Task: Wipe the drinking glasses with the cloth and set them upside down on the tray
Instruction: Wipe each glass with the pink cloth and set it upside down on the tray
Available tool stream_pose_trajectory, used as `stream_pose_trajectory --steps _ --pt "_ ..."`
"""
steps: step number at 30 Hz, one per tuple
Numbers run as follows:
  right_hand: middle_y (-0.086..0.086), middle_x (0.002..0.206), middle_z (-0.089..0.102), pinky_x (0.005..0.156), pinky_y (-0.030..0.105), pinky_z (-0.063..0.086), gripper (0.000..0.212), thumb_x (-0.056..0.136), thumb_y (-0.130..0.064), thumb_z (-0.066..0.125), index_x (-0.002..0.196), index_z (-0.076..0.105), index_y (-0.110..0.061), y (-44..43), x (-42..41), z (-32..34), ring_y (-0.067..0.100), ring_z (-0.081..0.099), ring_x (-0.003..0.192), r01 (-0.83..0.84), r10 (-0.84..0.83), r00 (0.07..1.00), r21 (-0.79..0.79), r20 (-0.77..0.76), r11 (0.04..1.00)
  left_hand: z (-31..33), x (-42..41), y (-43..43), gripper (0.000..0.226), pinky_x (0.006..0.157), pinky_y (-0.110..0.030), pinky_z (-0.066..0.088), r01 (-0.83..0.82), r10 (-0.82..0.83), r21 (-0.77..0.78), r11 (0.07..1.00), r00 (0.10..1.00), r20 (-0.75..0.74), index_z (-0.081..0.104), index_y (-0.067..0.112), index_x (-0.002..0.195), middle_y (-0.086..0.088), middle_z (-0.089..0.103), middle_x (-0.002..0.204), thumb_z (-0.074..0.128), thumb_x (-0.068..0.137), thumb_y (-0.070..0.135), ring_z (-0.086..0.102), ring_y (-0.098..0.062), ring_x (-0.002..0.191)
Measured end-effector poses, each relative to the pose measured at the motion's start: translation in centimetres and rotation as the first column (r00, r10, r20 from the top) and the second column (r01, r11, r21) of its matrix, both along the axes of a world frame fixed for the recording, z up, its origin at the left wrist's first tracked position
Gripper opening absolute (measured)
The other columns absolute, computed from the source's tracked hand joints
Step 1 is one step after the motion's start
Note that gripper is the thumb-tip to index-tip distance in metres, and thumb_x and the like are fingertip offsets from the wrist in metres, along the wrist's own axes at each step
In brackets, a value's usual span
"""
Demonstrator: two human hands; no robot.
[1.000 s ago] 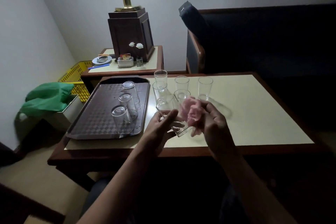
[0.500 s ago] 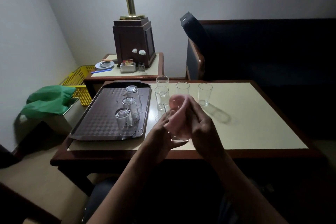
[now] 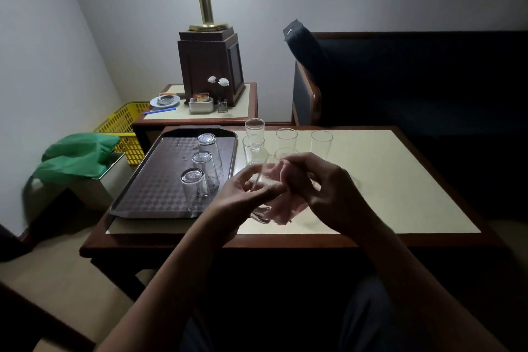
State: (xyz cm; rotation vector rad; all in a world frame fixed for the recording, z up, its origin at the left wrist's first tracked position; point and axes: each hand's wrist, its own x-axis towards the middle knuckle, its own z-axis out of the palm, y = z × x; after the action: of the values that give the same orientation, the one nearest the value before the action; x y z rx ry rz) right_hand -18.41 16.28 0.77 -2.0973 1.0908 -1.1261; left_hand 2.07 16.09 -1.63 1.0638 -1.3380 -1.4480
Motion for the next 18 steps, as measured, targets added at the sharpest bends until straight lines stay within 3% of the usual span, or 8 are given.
stream_pose_trajectory --steps 3,6,8,9,11,12,15,18 --pt "-0.002 0.116 0.076 0.101 0.027 0.057 0.041 0.097 -0.007 0.072 0.136 0.061 -0.016 -1.3 -0.5 -0.6 0.013 0.071 0.116 0.002 0.014 0.991 0.116 -0.136 0.993 0.3 0.5 -0.3 0.077 0.081 -0.045 0.062 -0.089 0.156 -0.222 0.971 0.939 0.308 0.059 0.034 0.139 -0.02 0.066 0.106 0.094 0.07 0.039 0.071 -0.04 0.095" --pt "0.001 0.111 0.077 0.099 0.037 0.06 0.04 0.094 0.006 0.069 0.128 0.064 -0.014 -1.7 -0.5 -0.6 0.017 0.073 0.111 0.015 -0.021 1.0 0.231 0.022 0.973 0.3 0.5 -0.7 0.085 0.077 -0.033 0.062 -0.069 0.326 -0.461 0.884 0.799 0.505 0.051 0.041 0.145 -0.002 0.062 0.111 0.091 0.07 0.045 0.069 -0.02 0.094" --pt "0.002 0.107 0.078 0.09 0.032 0.063 0.034 0.096 0.009 0.065 0.121 0.066 -0.014 -1.4 -0.7 -0.4 0.018 0.075 0.106 0.001 -0.058 0.979 0.281 0.195 0.96 0.5 0.5 -0.6 0.084 0.085 -0.035 0.062 -0.148 0.262 -0.317 0.937 0.897 0.357 0.049 0.04 0.143 -0.006 0.064 0.121 0.088 0.071 0.054 0.071 -0.017 0.102" --pt "0.002 0.107 0.078 0.086 0.029 0.062 0.032 0.097 0.009 0.063 0.12 0.066 -0.014 -1.2 -0.8 -0.2 0.018 0.076 0.105 -0.008 -0.079 0.957 0.3 0.278 0.954 1.0 0.6 -0.5 0.081 0.088 -0.037 0.062 -0.165 0.193 -0.137 0.977 0.957 0.218 0.049 0.035 0.143 -0.011 0.064 0.127 0.084 0.075 0.059 0.071 -0.02 0.106" --pt "0.004 0.11 0.079 0.083 0.028 0.06 0.031 0.098 0.005 0.064 0.12 0.067 -0.015 -0.9 -1.0 0.0 0.018 0.076 0.105 0.004 -0.127 0.914 0.304 0.385 0.953 2.1 0.8 0.2 0.071 0.088 -0.039 0.062 -0.022 0.043 0.223 0.975 0.995 -0.092 0.051 0.02 0.143 -0.023 0.066 0.13 0.07 0.089 0.061 0.073 -0.029 0.105" --pt "0.005 0.111 0.078 0.083 0.029 0.06 0.029 0.097 -0.001 0.067 0.122 0.066 -0.015 -0.8 -1.0 0.1 0.018 0.076 0.105 0.023 -0.144 0.907 0.293 0.397 0.956 2.6 0.8 0.4 0.066 0.085 -0.037 0.063 0.046 0.015 0.299 0.953 0.98 -0.199 0.054 0.012 0.141 -0.027 0.069 0.123 0.063 0.095 0.058 0.074 -0.031 0.098" --pt "0.004 0.119 0.077 0.09 0.034 0.062 0.046 0.092 -0.027 0.071 0.136 0.059 -0.019 -0.4 -1.0 0.6 0.018 0.074 0.111 0.061 -0.147 0.94 0.272 0.307 0.96 3.6 0.8 0.4 0.052 0.074 -0.027 0.063 0.014 0.074 0.292 0.956 0.954 -0.289 0.058 0.002 0.132 -0.022 0.074 0.098 0.057 0.099 0.042 0.072 -0.023 0.078" --pt "0.0 0.126 0.075 0.099 0.034 0.06 0.067 0.08 -0.044 0.074 0.142 0.052 -0.028 -0.2 -1.3 1.6 0.015 0.072 0.117 0.081 -0.156 0.948 0.264 0.276 0.961 4.4 0.3 0.9 0.05 0.075 -0.025 0.06 -0.052 0.07 0.098 0.994 0.98 -0.186 0.056 0.0 0.134 -0.02 0.071 0.103 0.065 0.095 0.029 0.07 -0.023 0.082"
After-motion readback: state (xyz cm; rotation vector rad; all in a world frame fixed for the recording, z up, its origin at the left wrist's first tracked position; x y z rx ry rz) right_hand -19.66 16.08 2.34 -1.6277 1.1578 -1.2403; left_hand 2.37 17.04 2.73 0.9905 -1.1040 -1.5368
